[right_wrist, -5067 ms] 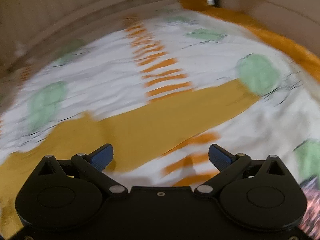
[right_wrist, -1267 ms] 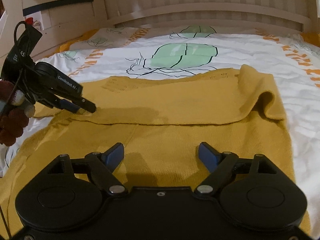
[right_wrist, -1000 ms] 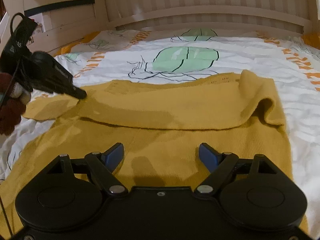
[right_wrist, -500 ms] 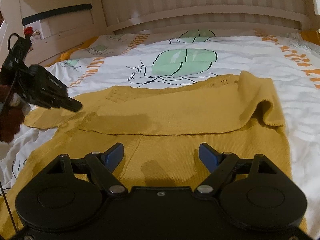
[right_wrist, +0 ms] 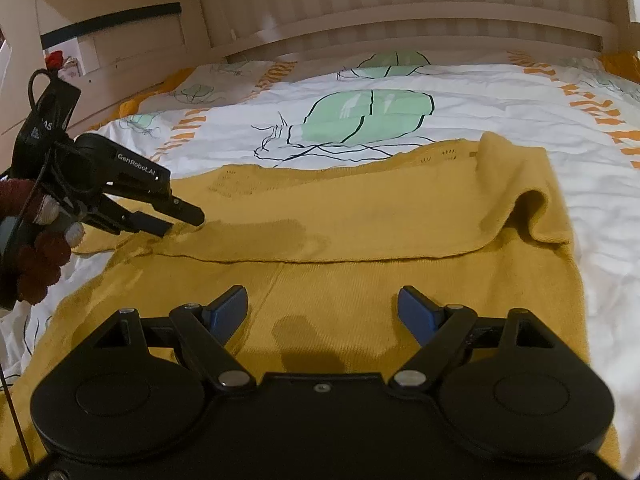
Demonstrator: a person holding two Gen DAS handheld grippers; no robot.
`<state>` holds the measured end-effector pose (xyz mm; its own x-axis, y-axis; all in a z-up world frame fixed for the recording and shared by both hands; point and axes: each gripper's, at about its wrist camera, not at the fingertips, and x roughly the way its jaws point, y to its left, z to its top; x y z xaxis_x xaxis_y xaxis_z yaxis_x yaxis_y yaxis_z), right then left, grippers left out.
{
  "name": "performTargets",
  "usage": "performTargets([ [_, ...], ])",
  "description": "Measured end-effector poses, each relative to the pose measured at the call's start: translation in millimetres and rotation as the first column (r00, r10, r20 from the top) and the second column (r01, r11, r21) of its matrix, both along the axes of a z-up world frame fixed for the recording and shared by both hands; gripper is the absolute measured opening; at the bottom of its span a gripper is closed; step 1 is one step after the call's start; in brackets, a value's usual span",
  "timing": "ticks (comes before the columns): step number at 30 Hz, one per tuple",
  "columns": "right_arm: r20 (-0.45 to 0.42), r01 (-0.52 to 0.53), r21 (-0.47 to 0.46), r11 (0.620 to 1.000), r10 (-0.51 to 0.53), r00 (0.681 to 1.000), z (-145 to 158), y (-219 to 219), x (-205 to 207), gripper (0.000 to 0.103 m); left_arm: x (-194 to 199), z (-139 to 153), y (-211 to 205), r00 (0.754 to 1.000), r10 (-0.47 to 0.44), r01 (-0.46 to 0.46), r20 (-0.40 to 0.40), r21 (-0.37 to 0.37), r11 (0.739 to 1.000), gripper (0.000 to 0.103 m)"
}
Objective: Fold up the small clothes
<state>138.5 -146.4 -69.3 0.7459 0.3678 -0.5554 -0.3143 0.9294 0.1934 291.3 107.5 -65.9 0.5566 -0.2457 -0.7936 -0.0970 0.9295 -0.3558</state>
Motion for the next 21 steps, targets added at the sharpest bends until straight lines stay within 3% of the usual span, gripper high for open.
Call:
performTargets([
  [2, -0.004, 0.001, -0.002, 1.0, -0.001, 1.0, -1, 0, 0, 0.084, 0, 2, -4, 1.0, -0.01, 0.01, 0.017, 0.016, 1.0, 0.003],
  [6, -0.005, 0.002, 0.001, 1.0, -0.002, 1.0, -1, 0, -1, 0.084, -9, 22, -14, 0.994, -0.027, 0.013, 0.102, 0.128, 0.992, 0.003],
  [9, -0.005, 0.003, 0.001, 1.0, -0.003, 1.0, 0, 0, -1, 0.084, -13, 40, -3, 0.987, -0.017, -0.003, 0.162, 0.126, 0.992, 0.003],
  [14, -0.011, 0.01, -0.009, 1.0, -0.01, 1.0, 0, 1, 0, 0.084, -6, 39, 22, 0.988, 0.067, -0.088, 0.141, 0.147, 0.985, 0.003],
  [17, -0.012, 0.012, -0.011, 1.0, -0.012, 1.0, 0, 1, 1, 0.084, 0, 25, 27, 0.994, 0.071, -0.081, 0.084, 0.123, 0.989, 0.004],
  [21, -0.02, 0.013, -0.014, 1.0, -0.013, 1.0, -1, 1, 2, 0.085, 3, 9, 26, 0.996, 0.077, -0.085, 0.051, 0.174, 0.981, 0.007],
])
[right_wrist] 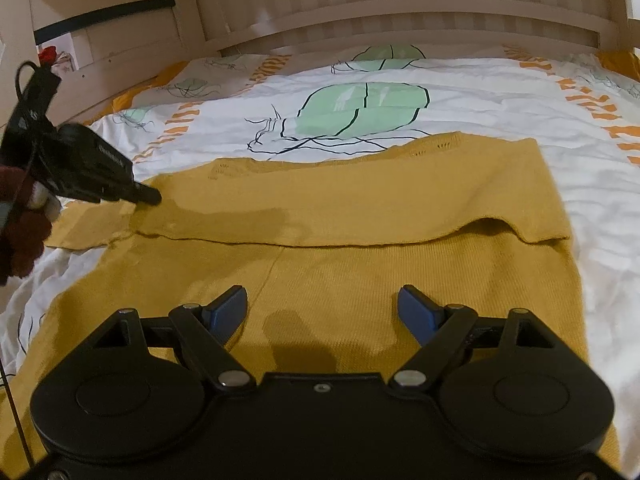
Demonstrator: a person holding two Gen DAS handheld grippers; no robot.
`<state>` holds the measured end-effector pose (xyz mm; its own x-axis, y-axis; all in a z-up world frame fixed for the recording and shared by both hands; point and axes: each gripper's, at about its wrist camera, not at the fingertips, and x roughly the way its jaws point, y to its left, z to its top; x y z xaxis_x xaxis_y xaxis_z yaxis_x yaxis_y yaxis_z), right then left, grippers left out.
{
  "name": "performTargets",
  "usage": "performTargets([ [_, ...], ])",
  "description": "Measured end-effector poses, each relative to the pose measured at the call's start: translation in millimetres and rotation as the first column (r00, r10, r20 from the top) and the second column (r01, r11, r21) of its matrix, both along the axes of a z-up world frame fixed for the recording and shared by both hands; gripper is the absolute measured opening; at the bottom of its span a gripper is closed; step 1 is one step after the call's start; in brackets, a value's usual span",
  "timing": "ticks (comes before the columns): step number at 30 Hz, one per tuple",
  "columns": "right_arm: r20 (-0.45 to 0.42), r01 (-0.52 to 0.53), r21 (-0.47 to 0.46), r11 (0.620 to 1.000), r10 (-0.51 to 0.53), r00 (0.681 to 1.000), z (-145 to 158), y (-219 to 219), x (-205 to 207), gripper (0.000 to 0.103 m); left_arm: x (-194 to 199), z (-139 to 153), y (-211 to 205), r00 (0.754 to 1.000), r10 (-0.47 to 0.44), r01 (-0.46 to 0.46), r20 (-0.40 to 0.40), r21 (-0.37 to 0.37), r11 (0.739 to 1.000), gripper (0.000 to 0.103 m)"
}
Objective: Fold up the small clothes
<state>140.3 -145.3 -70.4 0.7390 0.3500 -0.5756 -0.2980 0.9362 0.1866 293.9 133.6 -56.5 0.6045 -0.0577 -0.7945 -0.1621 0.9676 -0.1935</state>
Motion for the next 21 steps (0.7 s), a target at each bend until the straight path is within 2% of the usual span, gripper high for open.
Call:
performTargets([
  [1, -0.001, 0.0, -0.001, 1.0, 0.0, 1.0, 0, 0, 0, 0.085, -2, -2, 1, 1.0, 0.006, -0.006, -0.006, 0.012, 1.0, 0.009],
  [3, -0.006, -0.003, -0.004, 1.0, 0.003, 1.0, -1, 1, 1, 0.088, -2, -8, 1, 1.0, 0.017, -0.017, -0.013, 0.035, 0.999, 0.031],
  [5, -0.009, -0.007, -0.013, 1.0, 0.006, 1.0, -2, 3, 2, 0.089, -4, -10, 2, 1.0, 0.016, -0.015, -0.007, 0.058, 0.998, 0.034],
  [10, -0.004, -0.028, -0.062, 0.998, 0.027, 1.0, -4, 12, 1, 0.096, -5, -15, -12, 1.0, -0.017, 0.015, 0.013, 0.169, 0.985, 0.051],
  [13, -0.003, -0.04, -0.089, 0.995, 0.04, 0.999, -6, 17, 0, 0.1, -5, -20, -20, 1.0, -0.019, 0.013, 0.025, 0.218, 0.976, 0.071],
  [14, -0.005, -0.046, -0.094, 0.995, 0.045, 0.999, -6, 18, 0, 0.102, -4, -22, -22, 1.0, -0.017, 0.011, 0.024, 0.226, 0.974, 0.078],
  [21, -0.019, -0.064, -0.147, 0.987, 0.062, 0.998, -10, 25, 1, 0.103, 0, -30, -26, 1.0, 0.017, -0.023, 0.024, 0.263, 0.965, 0.103],
])
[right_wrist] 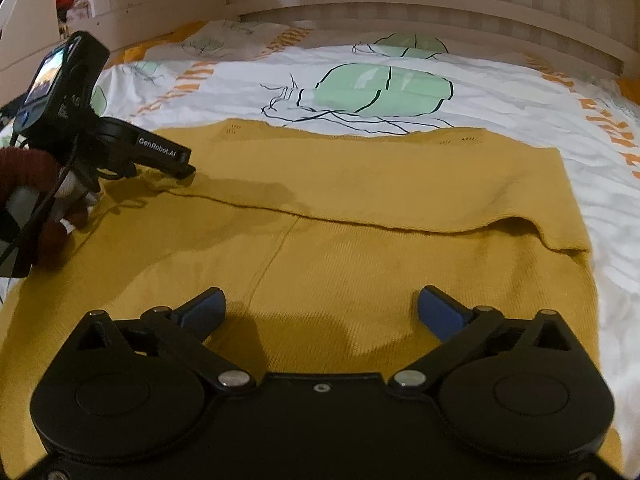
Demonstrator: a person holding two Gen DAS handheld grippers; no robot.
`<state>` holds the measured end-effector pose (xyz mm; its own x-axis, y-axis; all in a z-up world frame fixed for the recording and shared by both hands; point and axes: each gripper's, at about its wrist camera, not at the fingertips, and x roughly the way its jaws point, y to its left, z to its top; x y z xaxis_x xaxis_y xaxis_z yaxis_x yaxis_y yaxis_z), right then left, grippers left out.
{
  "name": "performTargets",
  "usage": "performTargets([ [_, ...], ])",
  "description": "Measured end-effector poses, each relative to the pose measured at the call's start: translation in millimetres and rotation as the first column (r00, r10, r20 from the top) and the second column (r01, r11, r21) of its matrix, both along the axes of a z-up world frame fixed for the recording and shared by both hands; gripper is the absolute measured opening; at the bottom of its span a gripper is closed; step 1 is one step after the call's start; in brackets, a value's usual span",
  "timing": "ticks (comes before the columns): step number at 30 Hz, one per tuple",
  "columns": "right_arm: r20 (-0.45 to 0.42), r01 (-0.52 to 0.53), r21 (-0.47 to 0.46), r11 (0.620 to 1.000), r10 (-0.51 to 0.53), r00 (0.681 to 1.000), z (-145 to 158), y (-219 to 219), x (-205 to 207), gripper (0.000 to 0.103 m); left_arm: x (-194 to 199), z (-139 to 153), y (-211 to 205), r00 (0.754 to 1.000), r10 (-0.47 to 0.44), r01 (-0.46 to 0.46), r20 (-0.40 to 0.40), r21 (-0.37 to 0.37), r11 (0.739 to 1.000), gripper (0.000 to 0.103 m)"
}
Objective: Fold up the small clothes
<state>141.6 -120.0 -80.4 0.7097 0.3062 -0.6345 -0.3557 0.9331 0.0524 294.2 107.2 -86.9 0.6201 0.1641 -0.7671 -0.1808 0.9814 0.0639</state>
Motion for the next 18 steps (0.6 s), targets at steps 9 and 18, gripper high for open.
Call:
performTargets([
  [9, -0.014, -0.014, -0.003, 1.0, 0.014, 1.0, -2, -2, -1, 0.103, -8, 3, 18, 0.999, -0.034, 0.034, 0.003, -0.079, 0.996, 0.101],
  [18, -0.006, -0.012, -0.001, 1.0, 0.012, 1.0, -2, -2, -2, 0.103, -44, 25, 71, 0.997, 0.074, -0.072, 0.016, -0.111, 0.991, 0.094],
])
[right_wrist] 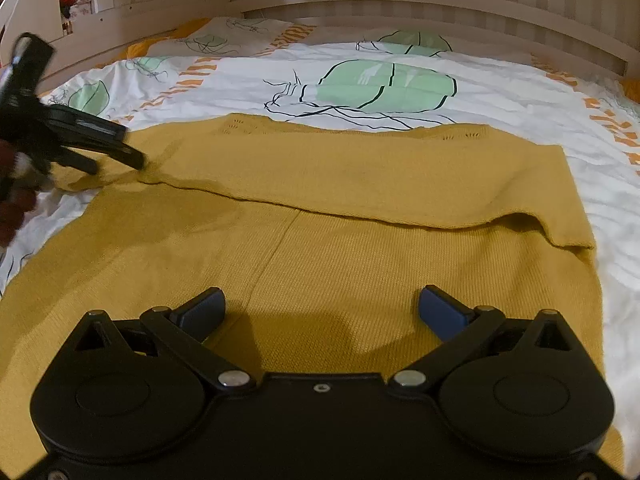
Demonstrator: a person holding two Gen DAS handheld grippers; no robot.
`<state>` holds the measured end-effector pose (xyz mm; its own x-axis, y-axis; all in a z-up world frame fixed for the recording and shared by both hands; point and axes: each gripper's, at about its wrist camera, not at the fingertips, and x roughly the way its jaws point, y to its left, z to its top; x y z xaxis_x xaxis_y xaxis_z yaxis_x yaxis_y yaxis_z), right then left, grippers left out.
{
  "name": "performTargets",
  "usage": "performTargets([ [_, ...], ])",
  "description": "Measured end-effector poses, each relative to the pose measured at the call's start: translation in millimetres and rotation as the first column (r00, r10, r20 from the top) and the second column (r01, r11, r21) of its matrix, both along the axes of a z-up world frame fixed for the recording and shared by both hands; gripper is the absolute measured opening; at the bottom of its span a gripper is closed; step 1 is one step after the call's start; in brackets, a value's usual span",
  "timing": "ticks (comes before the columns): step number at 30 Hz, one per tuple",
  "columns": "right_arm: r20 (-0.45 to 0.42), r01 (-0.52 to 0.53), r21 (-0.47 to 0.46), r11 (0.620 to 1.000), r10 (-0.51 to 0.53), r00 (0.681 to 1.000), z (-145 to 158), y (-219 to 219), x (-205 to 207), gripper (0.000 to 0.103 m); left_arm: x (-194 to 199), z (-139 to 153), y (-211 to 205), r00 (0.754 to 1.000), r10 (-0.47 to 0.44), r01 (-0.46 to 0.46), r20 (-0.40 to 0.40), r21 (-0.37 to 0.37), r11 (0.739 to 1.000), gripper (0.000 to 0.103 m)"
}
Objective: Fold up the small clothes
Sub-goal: 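Move the left gripper to the cuff of the other sleeve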
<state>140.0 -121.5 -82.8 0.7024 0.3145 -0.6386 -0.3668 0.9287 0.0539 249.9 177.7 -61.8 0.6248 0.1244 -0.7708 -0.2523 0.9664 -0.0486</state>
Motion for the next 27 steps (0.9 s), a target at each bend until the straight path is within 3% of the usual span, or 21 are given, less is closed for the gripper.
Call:
performTargets([
  [7, 0.005, 0.004, -0.018, 1.0, -0.004, 1.0, 0, 3, -1, 0.103, -49, 25, 75, 0.991, 0.121, -0.119, 0.055, -0.035, 0.992, 0.093],
  [14, 0.008, 0.011, -0.039, 0.999, -0.01, 1.0, -1, 7, -1, 0.103, -90, 49, 149, 0.966, 0.245, -0.234, 0.089, -0.119, 0.965, 0.093],
  [21, 0.002, 0.02, -0.069, 0.997, -0.02, 1.0, 0, 12, 1, 0.103, -114, 49, 213, 0.919, 0.384, -0.354, 0.088, -0.241, 0.903, 0.093],
  [27, -0.008, 0.028, -0.083, 0.996, -0.029, 1.0, 1, 14, 2, 0.103, -132, 38, 250, 0.871, 0.486, -0.435, 0.078, -0.338, 0.835, 0.093],
])
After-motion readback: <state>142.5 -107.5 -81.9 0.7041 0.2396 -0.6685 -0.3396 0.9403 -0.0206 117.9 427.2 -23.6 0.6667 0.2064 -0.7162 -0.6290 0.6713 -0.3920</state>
